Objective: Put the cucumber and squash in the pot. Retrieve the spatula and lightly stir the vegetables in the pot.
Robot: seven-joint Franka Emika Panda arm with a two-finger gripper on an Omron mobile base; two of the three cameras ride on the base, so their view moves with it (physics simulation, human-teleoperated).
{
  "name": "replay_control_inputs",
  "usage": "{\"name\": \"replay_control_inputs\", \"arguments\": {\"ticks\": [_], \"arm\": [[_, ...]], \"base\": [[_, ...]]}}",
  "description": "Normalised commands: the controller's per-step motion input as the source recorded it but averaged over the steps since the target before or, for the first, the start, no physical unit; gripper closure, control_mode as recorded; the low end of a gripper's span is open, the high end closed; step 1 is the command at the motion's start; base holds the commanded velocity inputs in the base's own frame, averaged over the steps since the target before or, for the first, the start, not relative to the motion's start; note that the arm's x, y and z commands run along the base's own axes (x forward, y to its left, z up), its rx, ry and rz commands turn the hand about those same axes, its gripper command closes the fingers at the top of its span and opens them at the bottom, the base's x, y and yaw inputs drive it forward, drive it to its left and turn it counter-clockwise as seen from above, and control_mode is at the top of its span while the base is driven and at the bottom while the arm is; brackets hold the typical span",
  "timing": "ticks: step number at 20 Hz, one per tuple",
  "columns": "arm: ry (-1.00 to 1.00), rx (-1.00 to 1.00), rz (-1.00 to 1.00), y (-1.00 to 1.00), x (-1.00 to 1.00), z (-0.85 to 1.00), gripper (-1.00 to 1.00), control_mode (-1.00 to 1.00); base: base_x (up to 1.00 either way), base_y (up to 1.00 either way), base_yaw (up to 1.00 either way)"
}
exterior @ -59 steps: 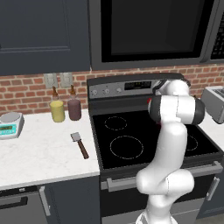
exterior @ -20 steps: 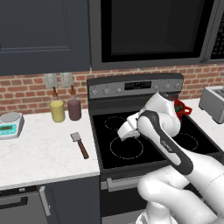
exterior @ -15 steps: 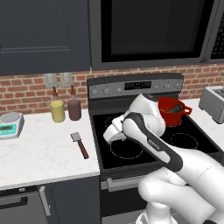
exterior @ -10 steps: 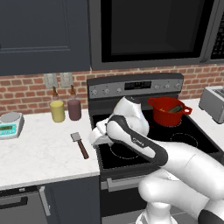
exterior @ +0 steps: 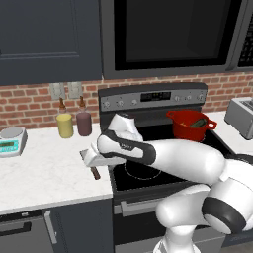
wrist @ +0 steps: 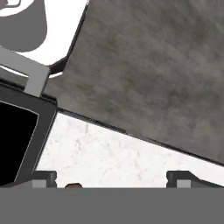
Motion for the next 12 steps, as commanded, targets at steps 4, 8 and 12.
{"name": "replay_control_inputs", "arguments": {"ticks": [4,8,12], "arm": [[0.09,-0.08,-0.01,0.00,0.21,-0.38,-1.00,-1.00],[0.04,-0.11,0.00,0.05,0.01,-0.52,-1.00,-1.00],[0.00,-0.11,0.00,0.10,0.01,-0.45,-1.00,-1.00]], "base": [[0.00,0.00,0.00],[0.00,0.00,0.00],[0.00,0.00,0.00]]}}
